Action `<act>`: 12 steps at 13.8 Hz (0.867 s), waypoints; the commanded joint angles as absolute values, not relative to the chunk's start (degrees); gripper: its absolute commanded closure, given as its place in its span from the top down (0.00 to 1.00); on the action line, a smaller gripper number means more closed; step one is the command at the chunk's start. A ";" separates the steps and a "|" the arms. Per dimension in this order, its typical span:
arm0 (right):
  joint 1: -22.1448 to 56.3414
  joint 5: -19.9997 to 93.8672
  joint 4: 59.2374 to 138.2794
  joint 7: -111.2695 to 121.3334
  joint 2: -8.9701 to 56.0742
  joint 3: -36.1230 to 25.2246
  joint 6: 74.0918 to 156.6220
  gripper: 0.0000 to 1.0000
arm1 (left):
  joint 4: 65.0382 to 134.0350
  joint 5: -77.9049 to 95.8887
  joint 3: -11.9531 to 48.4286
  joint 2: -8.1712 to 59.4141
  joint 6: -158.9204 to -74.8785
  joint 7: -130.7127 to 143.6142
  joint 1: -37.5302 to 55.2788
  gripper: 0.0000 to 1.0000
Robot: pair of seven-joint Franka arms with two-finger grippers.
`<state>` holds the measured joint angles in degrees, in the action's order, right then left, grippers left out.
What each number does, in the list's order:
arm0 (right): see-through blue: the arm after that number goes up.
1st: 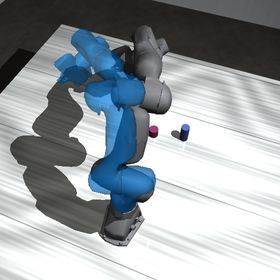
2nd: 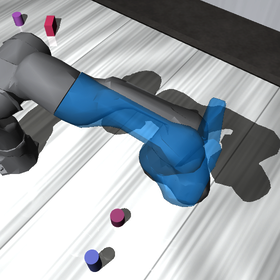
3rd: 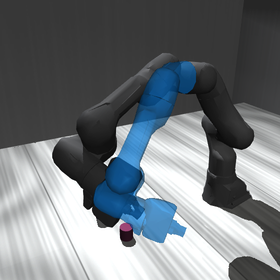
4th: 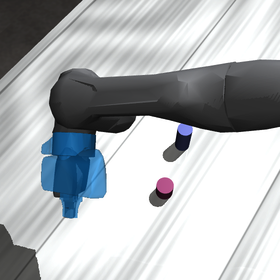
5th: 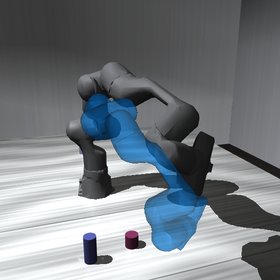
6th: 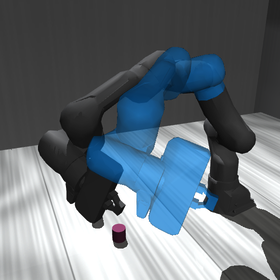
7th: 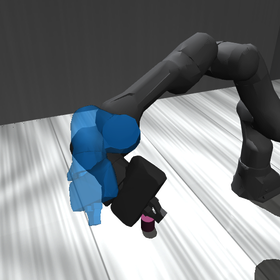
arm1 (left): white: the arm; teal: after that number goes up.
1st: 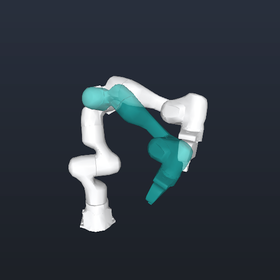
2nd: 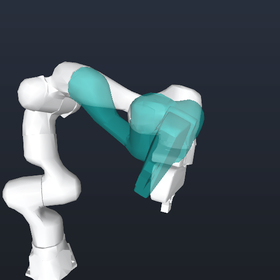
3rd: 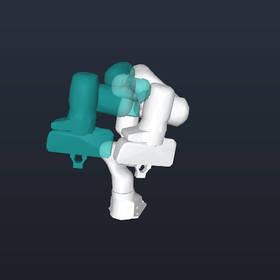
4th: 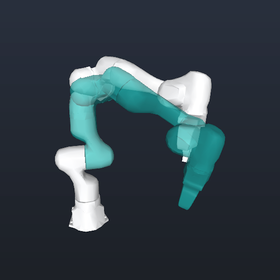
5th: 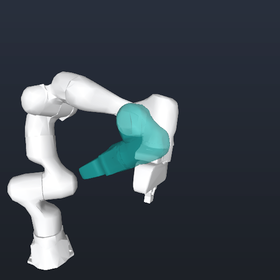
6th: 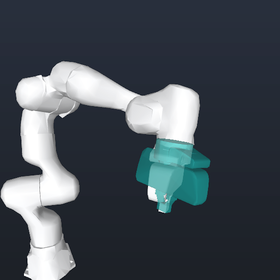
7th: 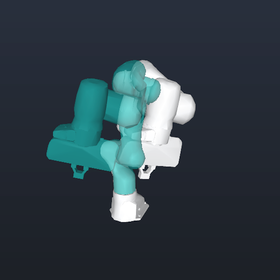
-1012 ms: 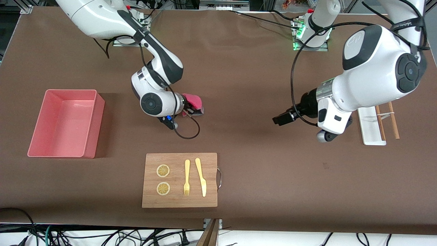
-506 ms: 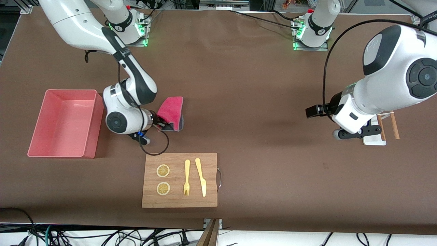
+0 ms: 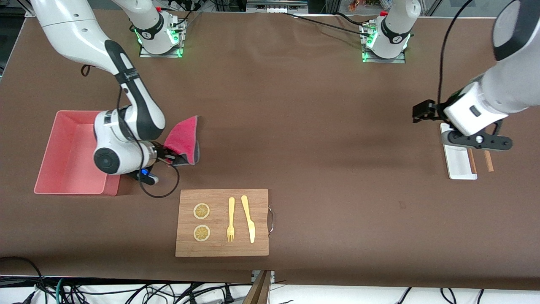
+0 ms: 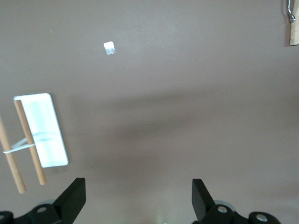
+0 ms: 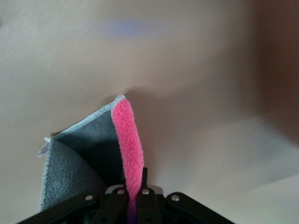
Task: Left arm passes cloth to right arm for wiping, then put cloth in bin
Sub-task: 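Wipe the table with the cloth held in the right gripper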
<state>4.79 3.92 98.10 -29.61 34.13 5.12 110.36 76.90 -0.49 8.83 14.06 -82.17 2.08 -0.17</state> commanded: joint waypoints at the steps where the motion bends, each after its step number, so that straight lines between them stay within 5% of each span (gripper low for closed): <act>1: 4.66 1.94 98.35 -22.96 33.05 3.00 109.34 0.00 | 95.03 -0.62 5.98 2.85 -95.30 -1.58 -0.53 1.00; 3: 4.57 -0.34 97.30 -20.31 33.39 2.46 109.77 0.00 | 99.83 1.40 3.62 -0.61 -98.87 -1.59 0.17 1.00; 8: 6.15 0.17 97.56 -24.50 35.94 3.25 115.65 0.00 | 99.49 1.58 -0.44 -1.67 -96.42 -0.79 5.98 1.00; 12: 6.68 0.35 97.56 -36.79 37.17 9.74 119.61 0.00 | 97.04 1.32 -0.53 -0.09 -94.39 -0.88 5.71 1.00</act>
<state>6.57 0.38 97.71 -31.44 36.84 7.11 118.11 98.13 0.71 0.19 -0.46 -95.26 -0.34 5.27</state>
